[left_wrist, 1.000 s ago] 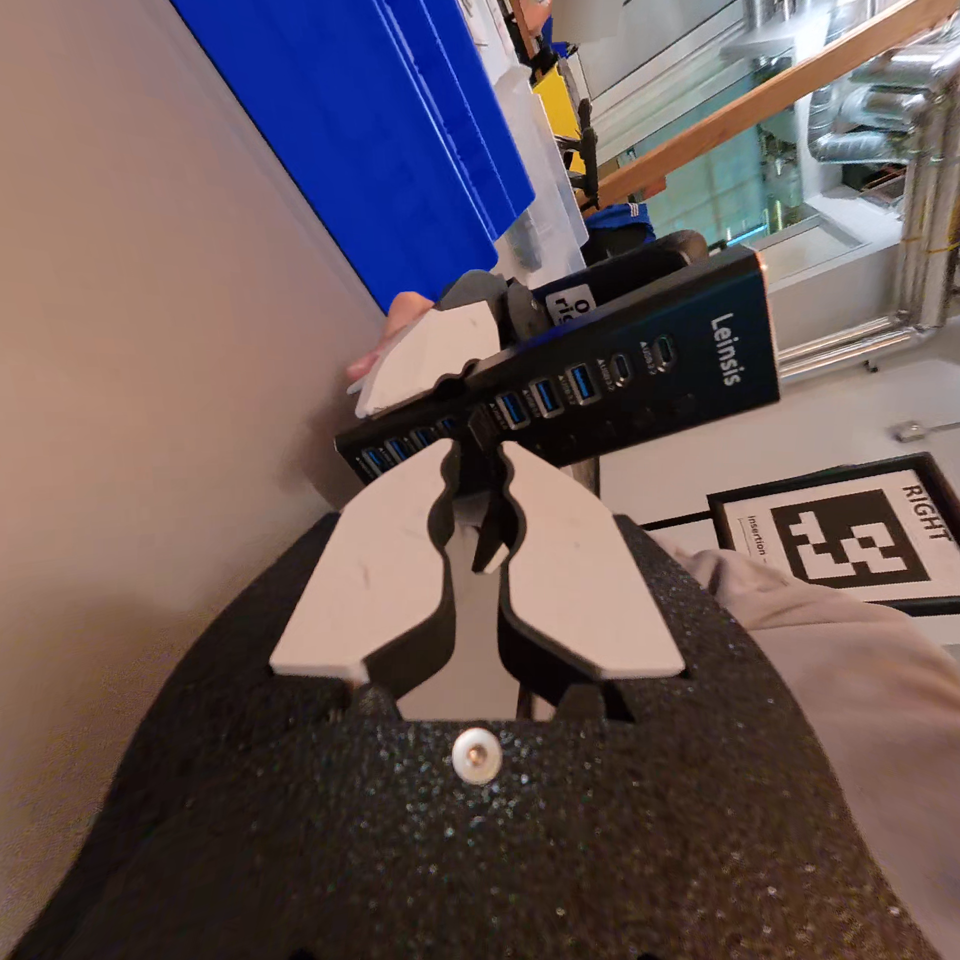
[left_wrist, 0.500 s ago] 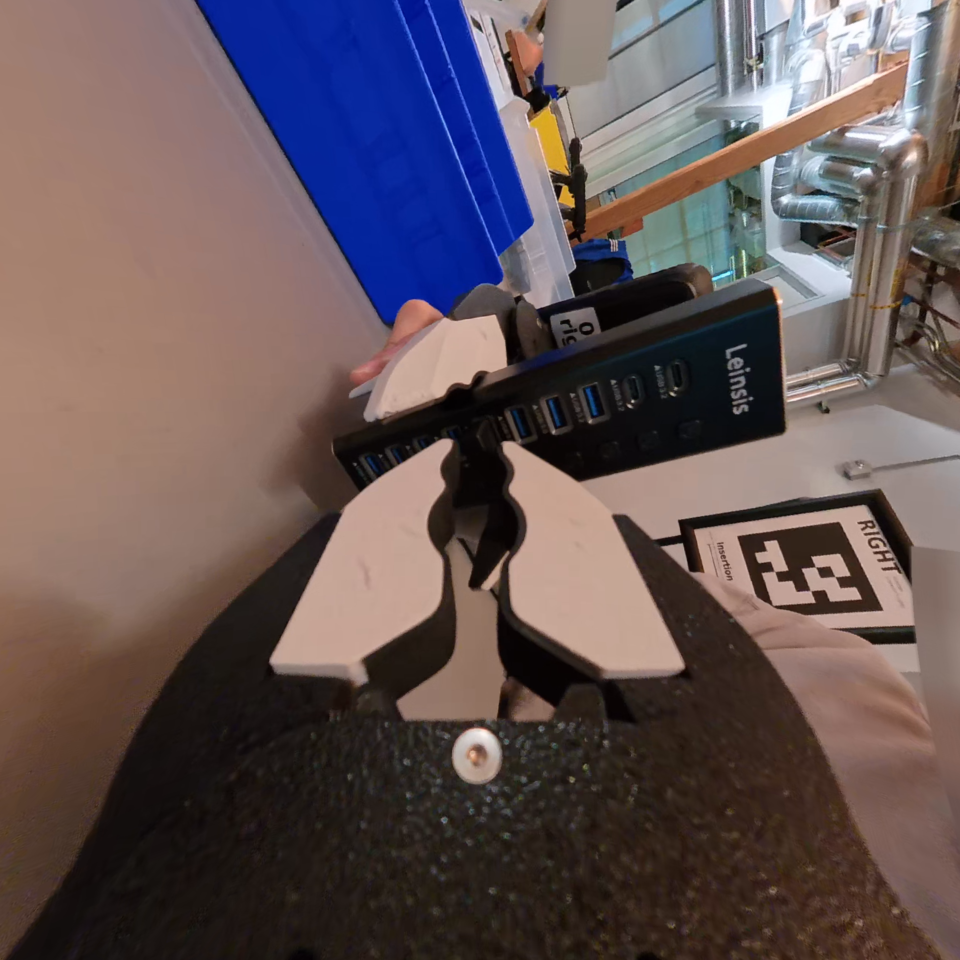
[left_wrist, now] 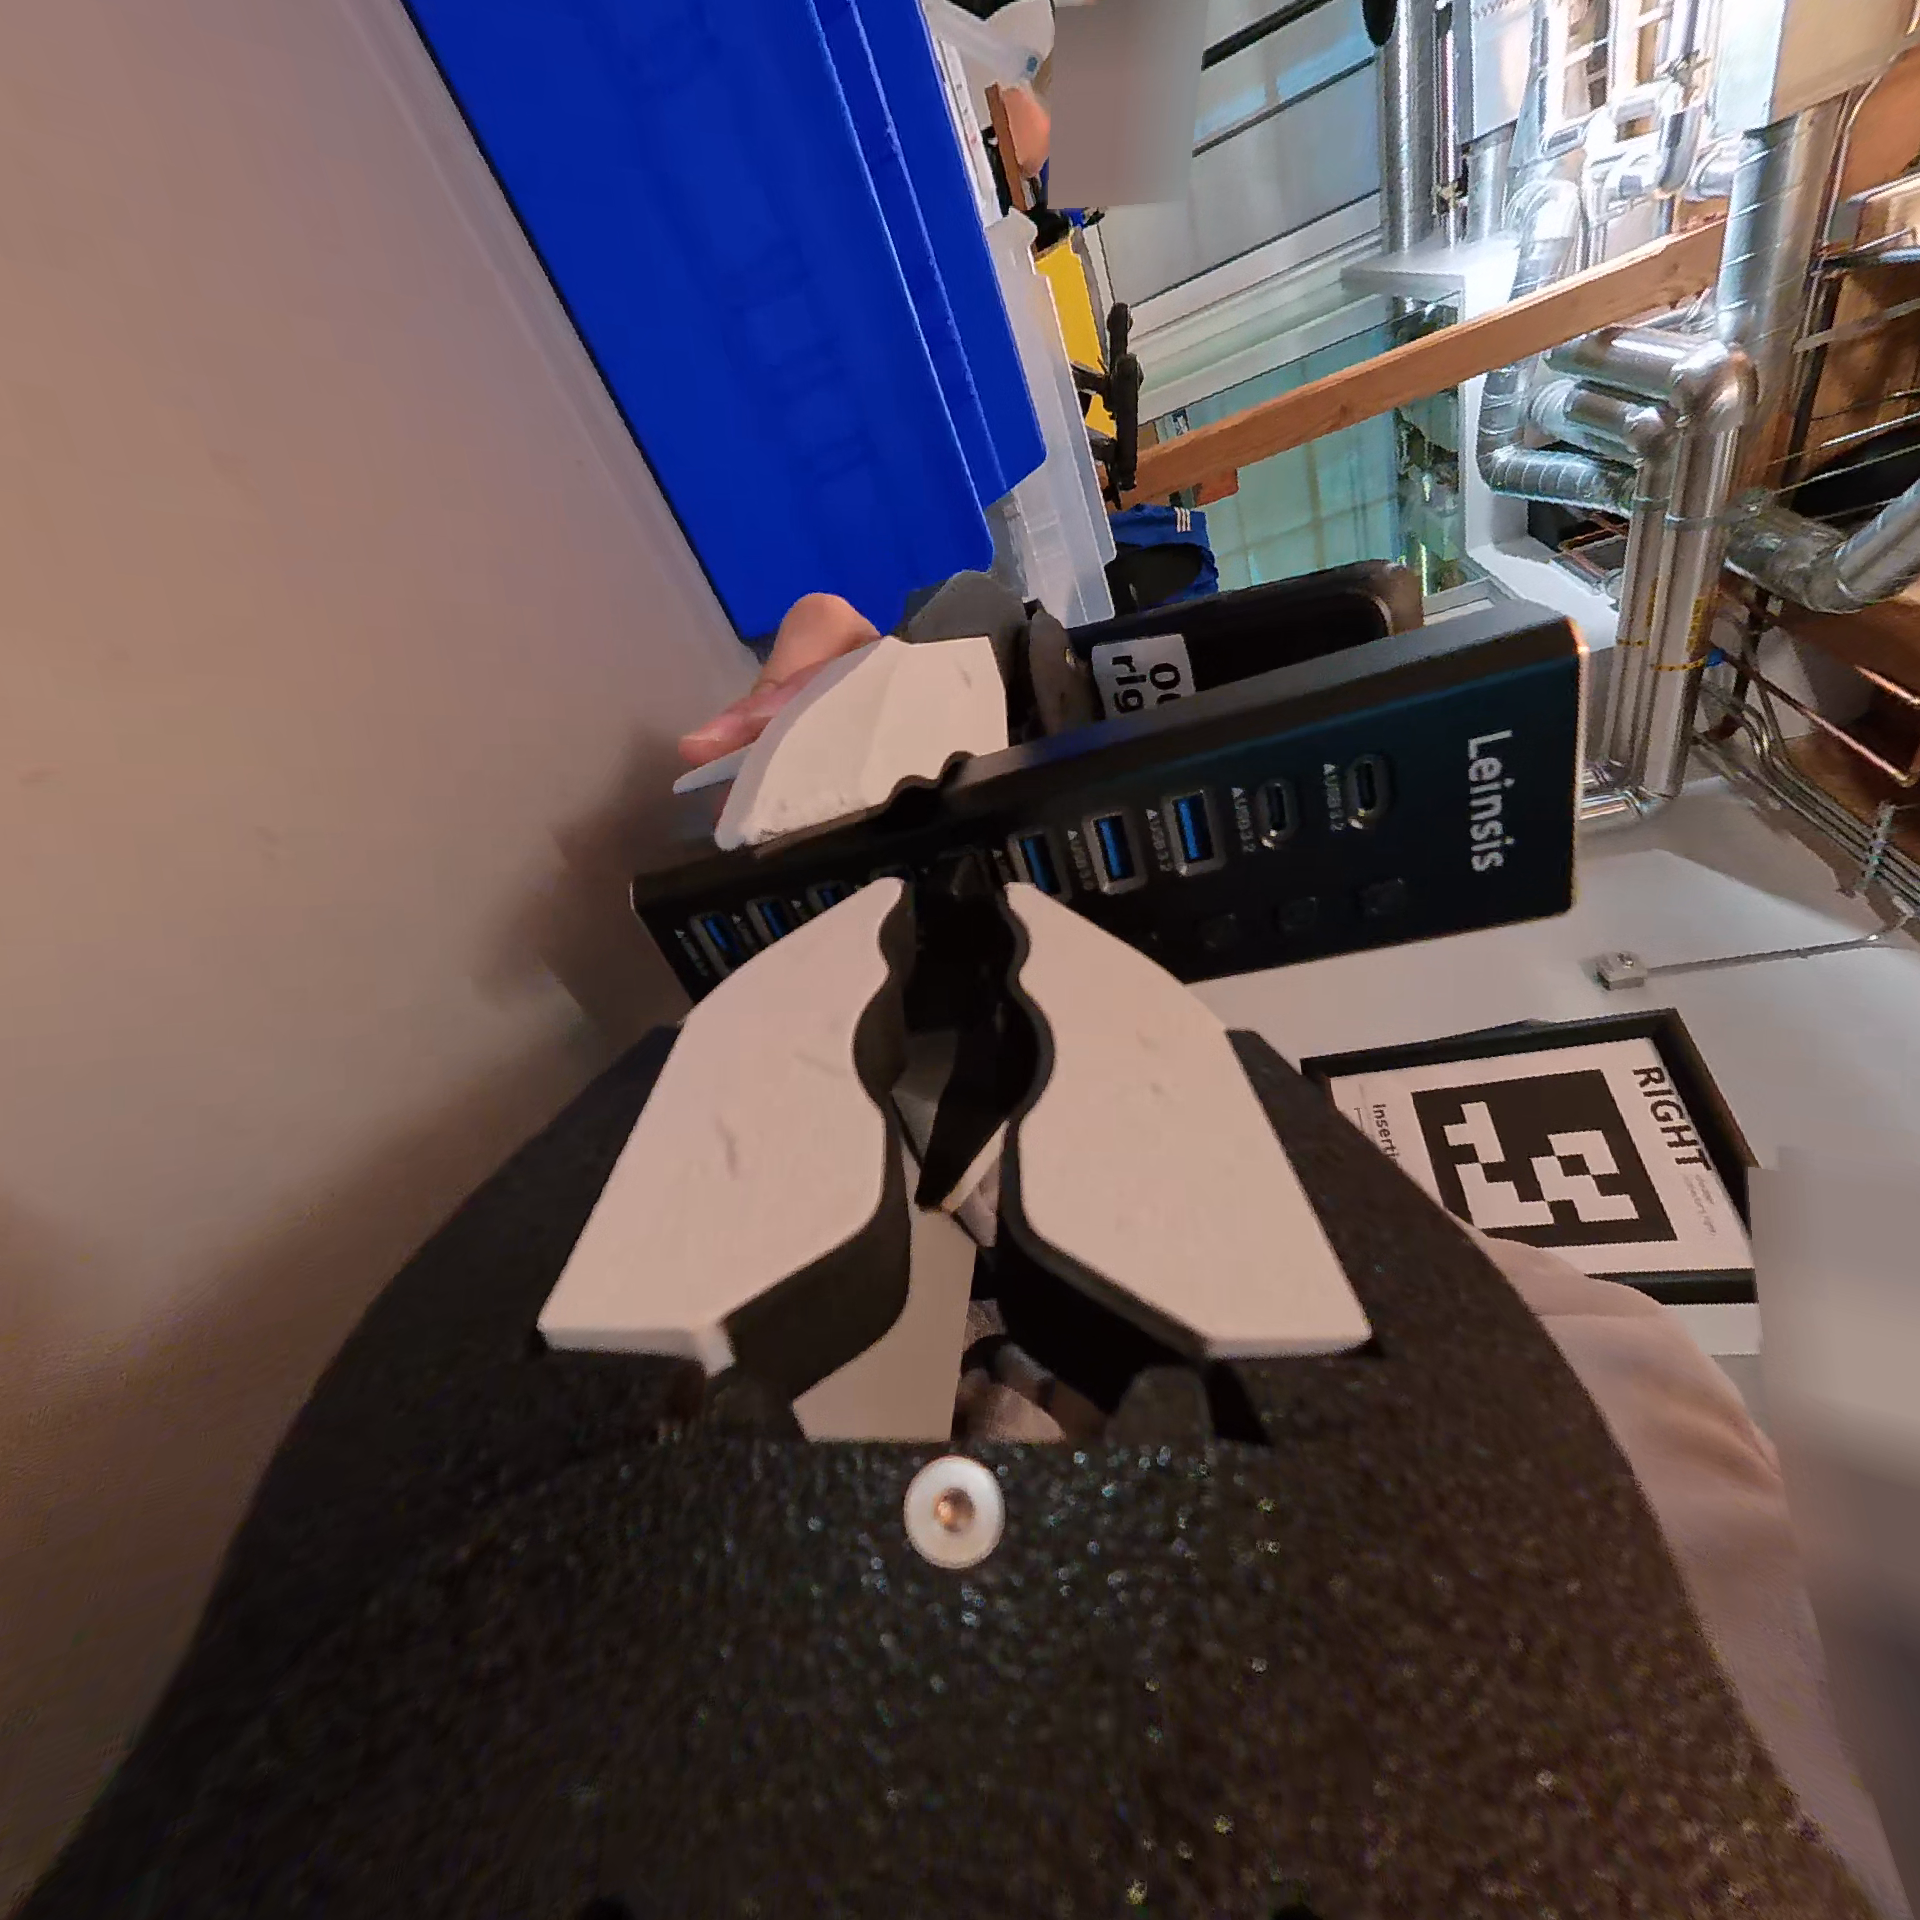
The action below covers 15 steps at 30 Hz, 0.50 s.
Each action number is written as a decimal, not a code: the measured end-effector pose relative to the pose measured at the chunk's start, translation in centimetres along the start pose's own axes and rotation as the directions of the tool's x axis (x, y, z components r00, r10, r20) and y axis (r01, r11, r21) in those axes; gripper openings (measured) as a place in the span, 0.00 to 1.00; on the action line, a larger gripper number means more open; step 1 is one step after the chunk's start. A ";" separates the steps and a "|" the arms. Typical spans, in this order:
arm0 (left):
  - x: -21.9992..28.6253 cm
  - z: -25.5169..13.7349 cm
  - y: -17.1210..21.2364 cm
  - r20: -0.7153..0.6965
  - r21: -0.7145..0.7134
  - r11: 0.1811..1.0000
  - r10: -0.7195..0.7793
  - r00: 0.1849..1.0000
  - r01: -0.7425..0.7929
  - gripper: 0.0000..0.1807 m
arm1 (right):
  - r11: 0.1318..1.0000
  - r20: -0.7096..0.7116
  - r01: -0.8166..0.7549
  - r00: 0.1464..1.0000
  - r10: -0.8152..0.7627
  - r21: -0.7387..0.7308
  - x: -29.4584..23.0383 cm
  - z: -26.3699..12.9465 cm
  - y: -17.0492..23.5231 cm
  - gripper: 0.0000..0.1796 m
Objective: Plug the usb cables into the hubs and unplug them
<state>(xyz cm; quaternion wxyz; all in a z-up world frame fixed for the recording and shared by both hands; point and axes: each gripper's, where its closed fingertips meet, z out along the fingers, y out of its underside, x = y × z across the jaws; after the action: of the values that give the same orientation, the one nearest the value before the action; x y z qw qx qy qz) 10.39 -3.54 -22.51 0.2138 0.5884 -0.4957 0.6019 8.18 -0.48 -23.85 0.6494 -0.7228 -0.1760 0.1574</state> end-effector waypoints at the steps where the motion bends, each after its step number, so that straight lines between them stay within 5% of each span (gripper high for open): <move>1: 0.0 0.0 0.0 -0.002 -0.001 1.000 -0.001 1.000 0.001 0.07 | 1.000 -0.001 0.000 1.000 0.000 0.000 0.0 0.0 0.0 0.40; 15: 0.2 0.1 -0.4 -0.034 0.047 0.986 -0.156 0.987 0.157 0.06 | 1.000 -0.018 -0.005 1.000 0.005 0.012 0.3 -0.1 -0.1 0.40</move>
<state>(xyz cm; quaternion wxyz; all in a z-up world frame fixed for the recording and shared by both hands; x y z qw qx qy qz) 10.74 -3.54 -22.21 0.2534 0.6214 -0.4297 0.6042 8.47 -0.45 -23.72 0.6548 -0.7208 -0.1675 0.1537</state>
